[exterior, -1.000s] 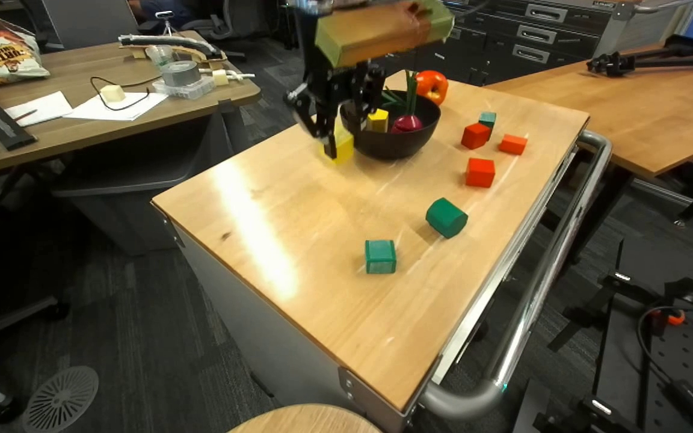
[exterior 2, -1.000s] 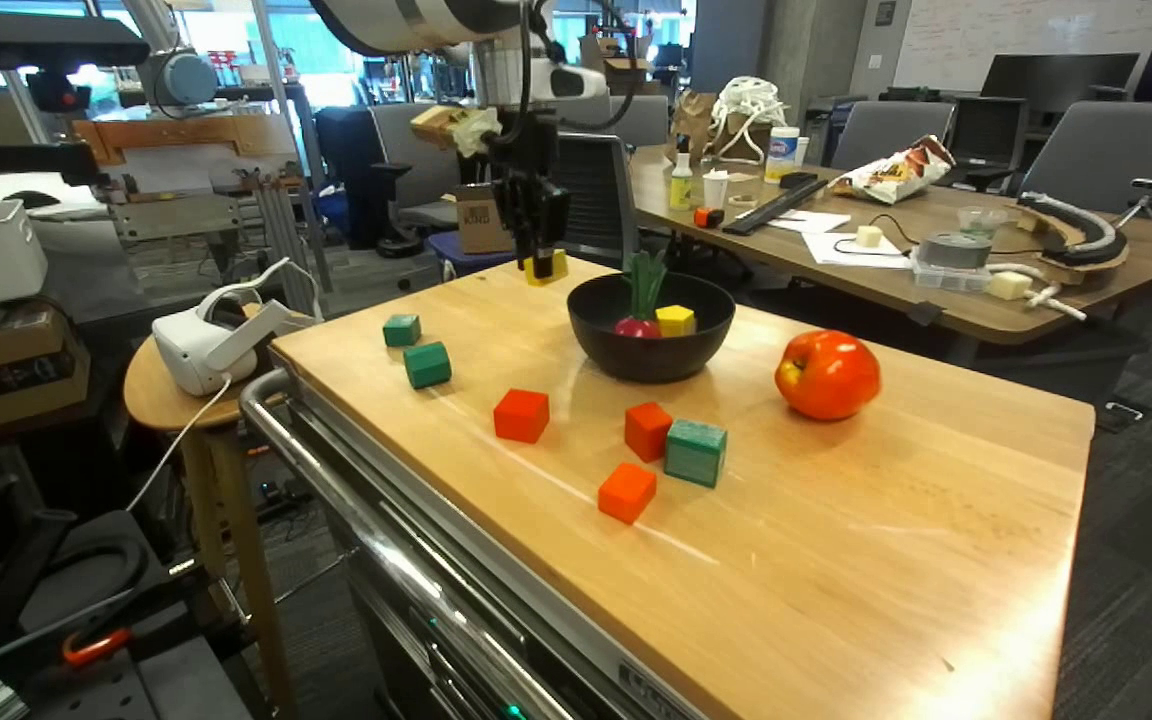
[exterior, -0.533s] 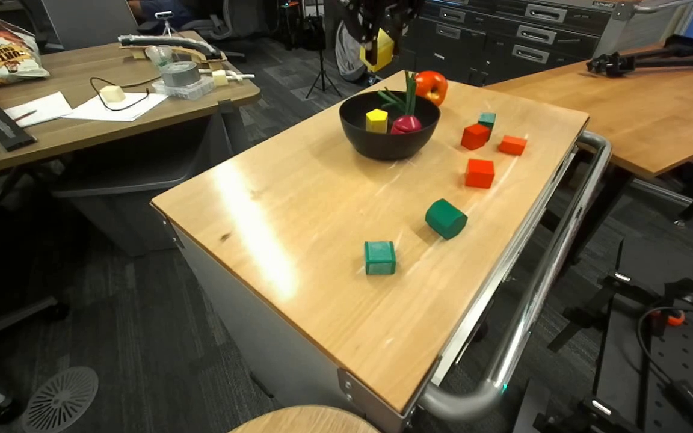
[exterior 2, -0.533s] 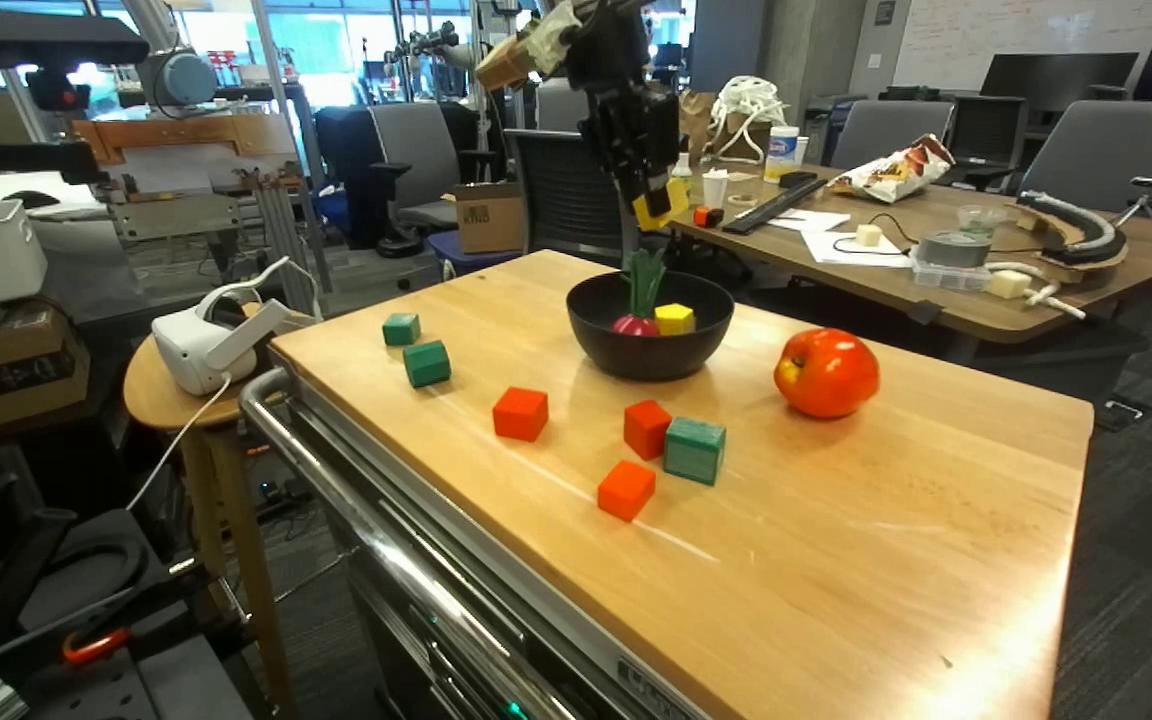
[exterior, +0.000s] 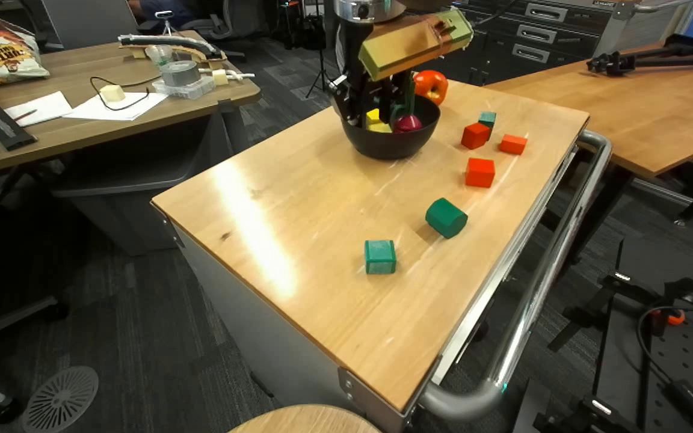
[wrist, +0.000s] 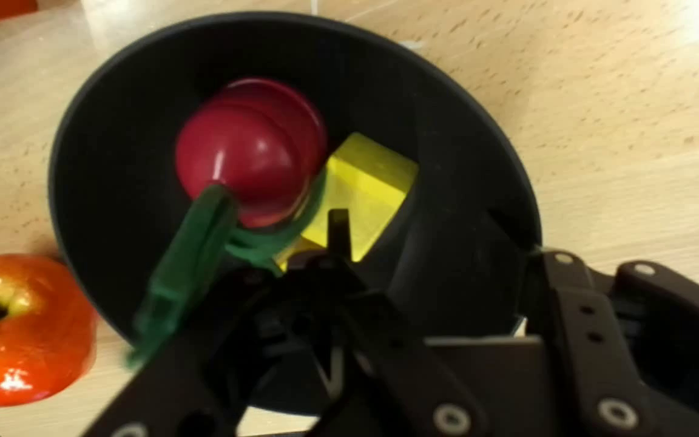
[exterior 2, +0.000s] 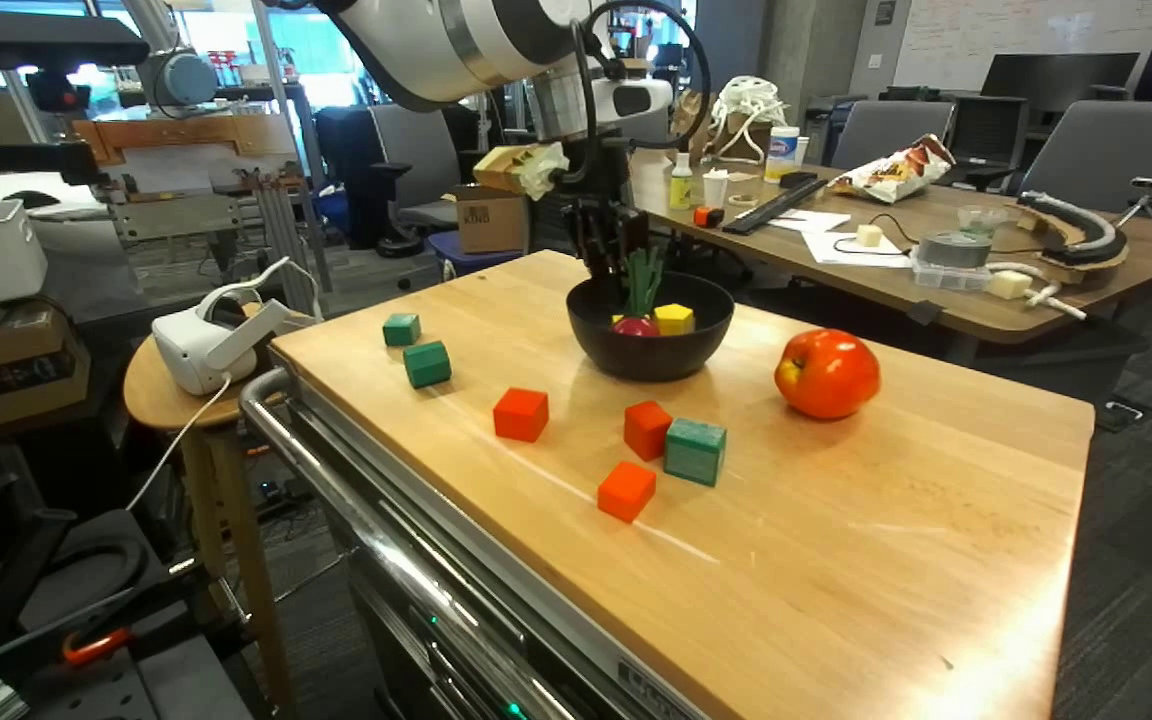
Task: Put the red object and blocks into the bowl and then move the apple to the left side of the bowl
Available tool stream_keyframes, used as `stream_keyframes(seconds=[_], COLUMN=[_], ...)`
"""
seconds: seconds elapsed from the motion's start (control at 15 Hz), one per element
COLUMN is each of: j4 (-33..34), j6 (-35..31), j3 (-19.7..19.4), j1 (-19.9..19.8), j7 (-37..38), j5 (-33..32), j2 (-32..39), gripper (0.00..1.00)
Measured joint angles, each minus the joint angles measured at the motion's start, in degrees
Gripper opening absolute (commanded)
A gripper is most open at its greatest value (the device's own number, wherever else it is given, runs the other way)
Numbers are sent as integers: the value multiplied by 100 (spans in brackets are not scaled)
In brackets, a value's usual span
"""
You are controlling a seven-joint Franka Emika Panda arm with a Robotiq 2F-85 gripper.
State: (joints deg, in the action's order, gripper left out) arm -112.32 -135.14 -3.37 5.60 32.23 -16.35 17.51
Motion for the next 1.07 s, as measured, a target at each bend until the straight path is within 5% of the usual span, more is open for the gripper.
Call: stream_keyframes(seconds=[0.13,0.87,1.07], j4=[8,-836,-879], j6=[-39,319,333], j3=[-3,1007,1020], j1=[13,44,50], j7=[-2,-3193,-3239], j5=[-8,2209,2243], j2=[-43,-1381,-1359], gripper=[100,100,100])
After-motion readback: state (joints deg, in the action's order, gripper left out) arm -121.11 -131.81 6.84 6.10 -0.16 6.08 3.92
